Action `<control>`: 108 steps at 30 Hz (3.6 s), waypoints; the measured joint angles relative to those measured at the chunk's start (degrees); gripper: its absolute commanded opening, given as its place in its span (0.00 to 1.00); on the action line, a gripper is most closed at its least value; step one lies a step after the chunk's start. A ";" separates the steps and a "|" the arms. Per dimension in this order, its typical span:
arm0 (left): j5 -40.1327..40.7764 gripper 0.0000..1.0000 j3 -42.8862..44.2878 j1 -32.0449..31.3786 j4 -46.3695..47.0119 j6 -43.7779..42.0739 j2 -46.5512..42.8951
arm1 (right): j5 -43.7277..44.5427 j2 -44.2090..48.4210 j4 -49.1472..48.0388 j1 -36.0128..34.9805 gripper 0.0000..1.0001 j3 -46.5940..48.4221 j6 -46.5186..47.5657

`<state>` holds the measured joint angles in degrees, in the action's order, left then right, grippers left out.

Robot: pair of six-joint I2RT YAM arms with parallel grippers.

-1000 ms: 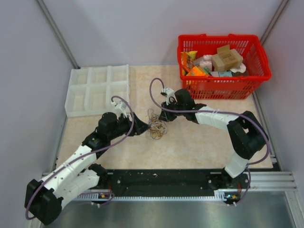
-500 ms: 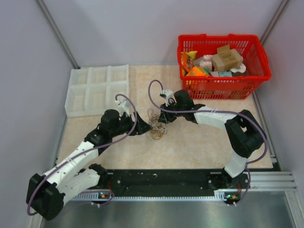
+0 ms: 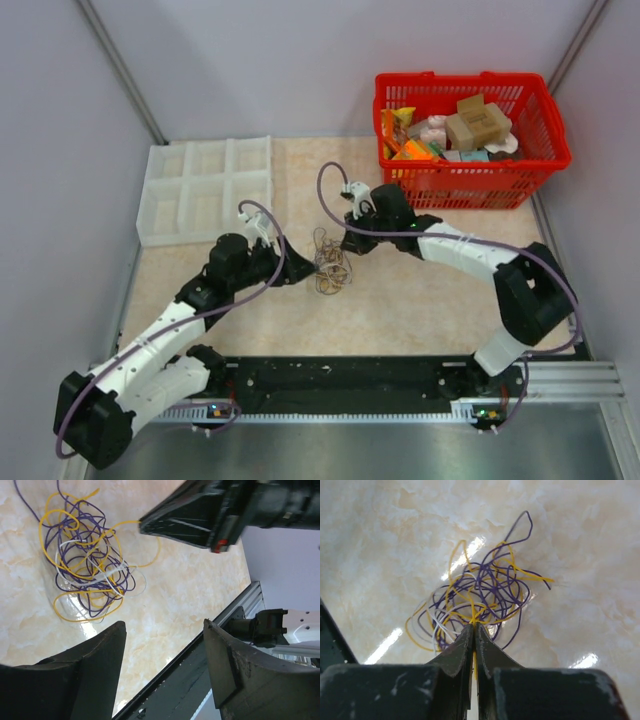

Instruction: Untangle the cables

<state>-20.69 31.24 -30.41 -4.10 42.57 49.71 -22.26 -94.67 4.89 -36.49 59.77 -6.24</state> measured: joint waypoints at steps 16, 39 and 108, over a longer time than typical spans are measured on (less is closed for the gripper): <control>-3.85 0.86 3.96 -0.33 8.13 1.25 18.23 | -0.07 23.98 4.46 -0.22 0.00 6.67 -14.23; -4.48 0.82 -0.72 -1.55 17.00 0.24 13.70 | 6.82 24.30 17.25 -0.22 0.00 55.30 -11.74; 5.14 0.00 21.70 -15.08 23.52 -15.82 16.81 | 1.60 24.63 4.74 -2.89 0.07 24.92 -31.10</control>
<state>-15.55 52.95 -45.50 19.42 26.74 66.52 -20.67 -70.04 9.63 -39.38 84.68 -37.34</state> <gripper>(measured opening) 0.057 0.007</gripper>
